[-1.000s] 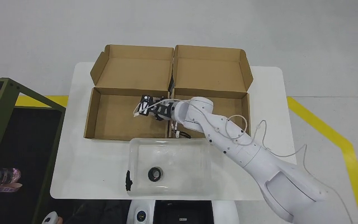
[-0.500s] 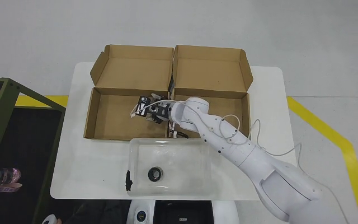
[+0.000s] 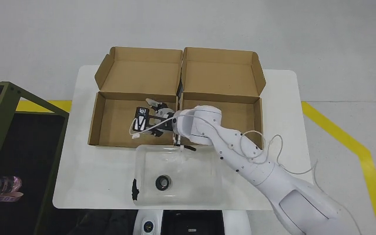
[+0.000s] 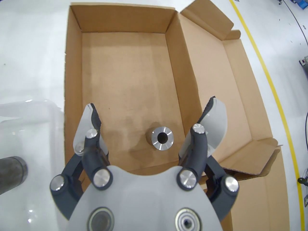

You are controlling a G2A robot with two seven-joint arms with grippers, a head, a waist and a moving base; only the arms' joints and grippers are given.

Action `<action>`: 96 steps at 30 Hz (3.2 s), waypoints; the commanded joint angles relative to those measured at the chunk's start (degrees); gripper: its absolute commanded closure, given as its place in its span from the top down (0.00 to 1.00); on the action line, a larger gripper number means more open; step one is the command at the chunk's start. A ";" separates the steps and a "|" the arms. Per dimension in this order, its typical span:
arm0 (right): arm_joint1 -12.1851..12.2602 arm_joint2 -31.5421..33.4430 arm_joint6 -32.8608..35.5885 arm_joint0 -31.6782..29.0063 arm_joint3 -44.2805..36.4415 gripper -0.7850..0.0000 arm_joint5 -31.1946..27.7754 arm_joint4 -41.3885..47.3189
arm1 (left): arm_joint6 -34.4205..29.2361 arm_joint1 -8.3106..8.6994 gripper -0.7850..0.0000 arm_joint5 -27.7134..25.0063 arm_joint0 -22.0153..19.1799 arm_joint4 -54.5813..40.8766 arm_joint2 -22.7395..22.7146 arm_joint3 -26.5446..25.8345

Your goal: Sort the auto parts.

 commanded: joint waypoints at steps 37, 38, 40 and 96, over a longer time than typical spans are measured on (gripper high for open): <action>7.13 5.18 5.62 -24.02 -25.56 0.93 -16.12 -6.60 | 0.00 0.00 1.00 0.00 0.00 0.00 0.00 0.00; 7.25 5.12 5.48 -24.45 -25.55 0.93 -16.38 -6.72 | 0.00 0.00 1.00 0.00 0.00 0.00 0.00 0.00; 7.53 5.11 5.44 -25.21 -25.58 0.92 -16.88 -7.17 | 0.00 0.00 1.00 0.00 0.00 0.00 0.00 0.00; 9.03 2.10 0.98 -25.54 -15.54 0.20 -16.26 -6.51 | 0.00 0.00 1.00 0.00 0.00 0.00 0.00 0.00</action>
